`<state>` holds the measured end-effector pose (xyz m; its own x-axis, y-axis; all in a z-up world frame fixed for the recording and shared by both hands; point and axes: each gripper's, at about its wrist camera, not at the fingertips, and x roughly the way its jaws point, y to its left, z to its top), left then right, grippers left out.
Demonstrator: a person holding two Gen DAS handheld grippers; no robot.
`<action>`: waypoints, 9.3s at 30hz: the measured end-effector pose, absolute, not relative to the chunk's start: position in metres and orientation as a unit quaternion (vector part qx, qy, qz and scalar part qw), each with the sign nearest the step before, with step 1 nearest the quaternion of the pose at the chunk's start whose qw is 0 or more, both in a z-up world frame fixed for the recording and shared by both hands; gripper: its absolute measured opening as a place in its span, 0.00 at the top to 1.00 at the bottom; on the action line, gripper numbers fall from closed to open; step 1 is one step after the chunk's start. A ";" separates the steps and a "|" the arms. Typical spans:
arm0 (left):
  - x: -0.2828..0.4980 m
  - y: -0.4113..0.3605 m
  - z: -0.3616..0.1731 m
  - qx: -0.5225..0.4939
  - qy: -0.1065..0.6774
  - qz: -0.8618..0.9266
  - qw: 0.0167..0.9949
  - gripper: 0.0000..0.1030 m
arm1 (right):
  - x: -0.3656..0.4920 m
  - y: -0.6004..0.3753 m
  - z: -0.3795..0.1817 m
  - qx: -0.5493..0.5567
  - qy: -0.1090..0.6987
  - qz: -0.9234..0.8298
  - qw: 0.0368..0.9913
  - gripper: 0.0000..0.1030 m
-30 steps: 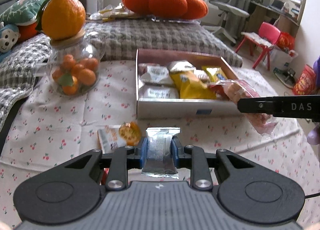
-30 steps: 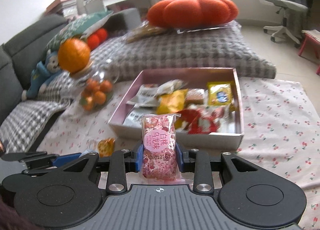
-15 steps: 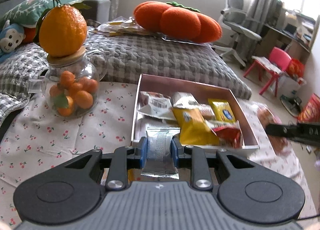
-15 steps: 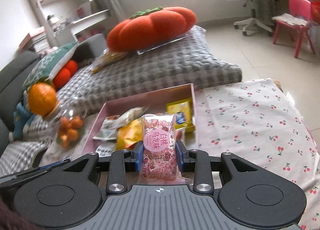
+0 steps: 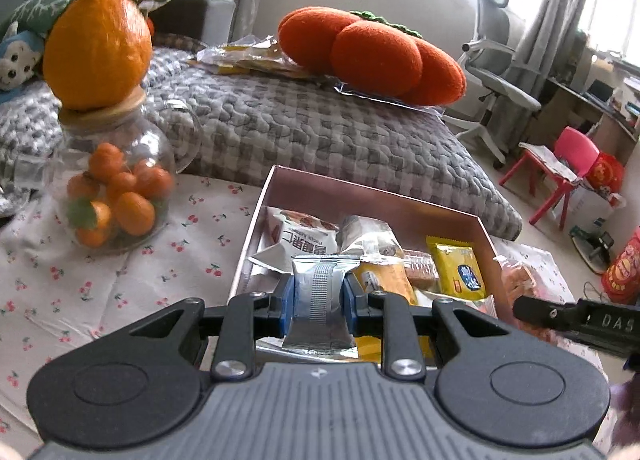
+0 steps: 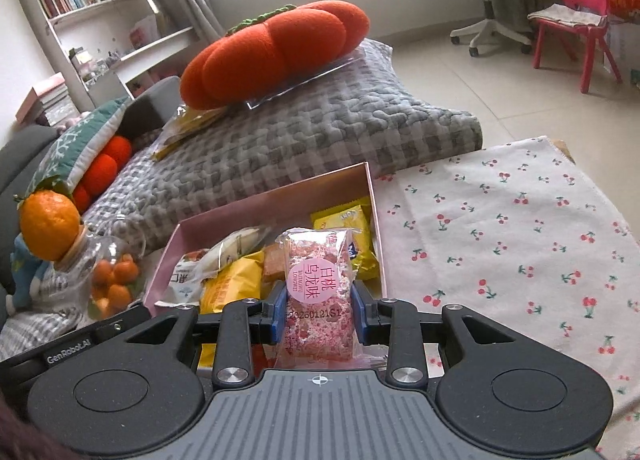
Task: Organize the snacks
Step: 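Carry the silver packet and nougat bar into the box and open both grippers, then move both grippers back over the remaining red candy and cracker pack, then grasp the red candy wrapper with the left gripper while the right grasps the cracker pack, then carry the red candy and cracker pack into the box and open both grippers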
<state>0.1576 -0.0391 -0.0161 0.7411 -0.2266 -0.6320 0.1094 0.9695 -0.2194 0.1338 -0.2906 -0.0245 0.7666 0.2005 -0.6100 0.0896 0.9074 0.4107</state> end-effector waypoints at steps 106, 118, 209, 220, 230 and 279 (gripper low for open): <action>0.084 0.074 -0.050 0.020 0.486 -0.077 0.870 0.68 | 0.079 -0.142 -0.032 0.026 0.426 0.106 0.898 0.04; 0.086 0.101 -0.036 0.015 0.472 -0.053 0.880 0.74 | 0.099 -0.085 -0.046 0.044 0.399 0.167 0.900 0.04; 0.107 0.101 -0.023 -0.088 0.420 -0.117 0.896 0.76 | 0.100 -0.161 -0.039 0.152 0.390 0.158 0.894 0.89; 0.112 0.069 -0.007 -0.106 0.391 -0.138 0.904 0.76 | 0.091 -0.194 -0.006 0.177 0.356 0.165 0.903 0.89; 0.123 0.046 0.001 -0.145 0.375 -0.137 0.905 0.76 | 0.105 -0.234 0.003 0.214 0.328 0.115 0.913 0.89; 0.146 -0.033 -0.014 -0.064 0.383 -0.095 0.917 0.26 | 0.134 -0.283 -0.007 0.263 0.303 0.029 0.915 0.30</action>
<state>0.1456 -0.0329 -0.0144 0.6885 -0.2227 -0.6902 0.1245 0.9738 -0.1900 0.1338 -0.2827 -0.0074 0.8141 0.2130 -0.5402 0.1066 0.8597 0.4996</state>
